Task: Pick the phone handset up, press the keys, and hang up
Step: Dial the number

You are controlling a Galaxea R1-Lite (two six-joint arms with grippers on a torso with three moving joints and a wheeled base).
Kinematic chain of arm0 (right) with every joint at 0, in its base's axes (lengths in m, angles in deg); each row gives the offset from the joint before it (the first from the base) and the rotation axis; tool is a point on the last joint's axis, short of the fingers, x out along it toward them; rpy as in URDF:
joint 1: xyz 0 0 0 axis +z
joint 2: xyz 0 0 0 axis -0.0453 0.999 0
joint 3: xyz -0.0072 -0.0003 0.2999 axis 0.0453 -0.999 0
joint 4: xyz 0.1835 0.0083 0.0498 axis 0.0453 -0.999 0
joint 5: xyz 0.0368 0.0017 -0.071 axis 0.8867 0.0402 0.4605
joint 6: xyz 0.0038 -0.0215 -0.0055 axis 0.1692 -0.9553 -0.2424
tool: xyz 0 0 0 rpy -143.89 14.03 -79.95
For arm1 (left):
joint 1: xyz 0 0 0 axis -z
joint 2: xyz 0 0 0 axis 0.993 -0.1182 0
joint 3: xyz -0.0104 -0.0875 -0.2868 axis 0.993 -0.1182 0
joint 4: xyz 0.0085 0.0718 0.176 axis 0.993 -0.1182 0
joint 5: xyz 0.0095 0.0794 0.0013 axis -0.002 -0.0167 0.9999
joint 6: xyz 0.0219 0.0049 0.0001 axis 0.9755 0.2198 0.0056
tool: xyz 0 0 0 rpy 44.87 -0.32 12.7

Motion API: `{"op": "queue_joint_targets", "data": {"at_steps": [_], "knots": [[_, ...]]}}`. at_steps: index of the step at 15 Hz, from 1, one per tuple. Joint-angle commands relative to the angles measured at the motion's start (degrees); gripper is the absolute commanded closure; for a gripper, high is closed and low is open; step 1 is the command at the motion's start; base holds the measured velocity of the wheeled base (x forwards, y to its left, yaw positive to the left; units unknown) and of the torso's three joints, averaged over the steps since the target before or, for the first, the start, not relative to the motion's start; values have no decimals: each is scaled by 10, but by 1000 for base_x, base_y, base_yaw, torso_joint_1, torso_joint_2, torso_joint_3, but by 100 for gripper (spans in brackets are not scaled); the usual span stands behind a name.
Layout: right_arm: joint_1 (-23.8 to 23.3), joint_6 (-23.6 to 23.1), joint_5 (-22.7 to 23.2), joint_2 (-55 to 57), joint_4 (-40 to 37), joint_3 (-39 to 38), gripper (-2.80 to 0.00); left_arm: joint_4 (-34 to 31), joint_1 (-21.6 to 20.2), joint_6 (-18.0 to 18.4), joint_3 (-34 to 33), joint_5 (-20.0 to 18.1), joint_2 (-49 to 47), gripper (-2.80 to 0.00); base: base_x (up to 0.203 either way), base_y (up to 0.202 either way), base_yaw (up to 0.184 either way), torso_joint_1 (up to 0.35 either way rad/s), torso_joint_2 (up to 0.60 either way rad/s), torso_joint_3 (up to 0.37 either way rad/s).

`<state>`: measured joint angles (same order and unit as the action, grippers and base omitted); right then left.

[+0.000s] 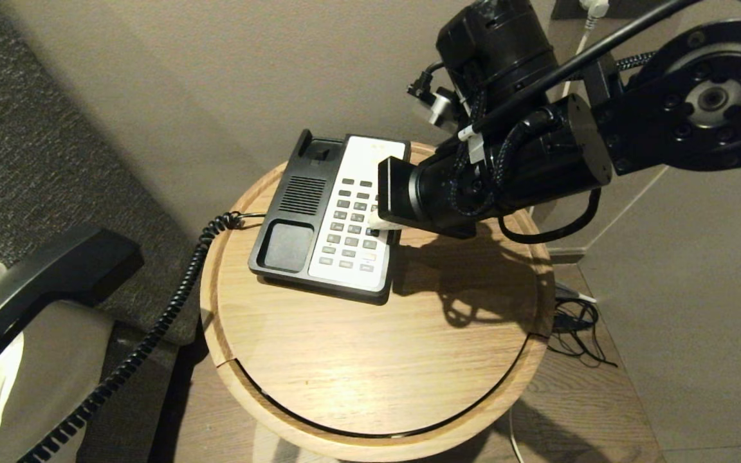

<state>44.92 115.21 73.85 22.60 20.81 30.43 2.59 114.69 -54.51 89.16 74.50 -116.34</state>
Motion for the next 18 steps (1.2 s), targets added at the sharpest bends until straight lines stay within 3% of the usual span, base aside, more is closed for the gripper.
{"op": "queue_joint_targets", "data": {"at_steps": [1, 11, 18], "knots": [[12, 11, 2, -13, 0, 0, 0, -2, 0, -1, -1, 1, 0, 0, 0, 0, 0, 0, 0, 0], [22, 65, 29, -14, -58, -5, 0, -2, 0, -1, -8, -3, 2, 0, 0, 0, 0, 0, 0, 0], [21, 67, 45, -3, -72, -4, 0, -2, 0, -1, -11, -3, 2, 0, 0, 0, 0, 0, 0, 0]]}}
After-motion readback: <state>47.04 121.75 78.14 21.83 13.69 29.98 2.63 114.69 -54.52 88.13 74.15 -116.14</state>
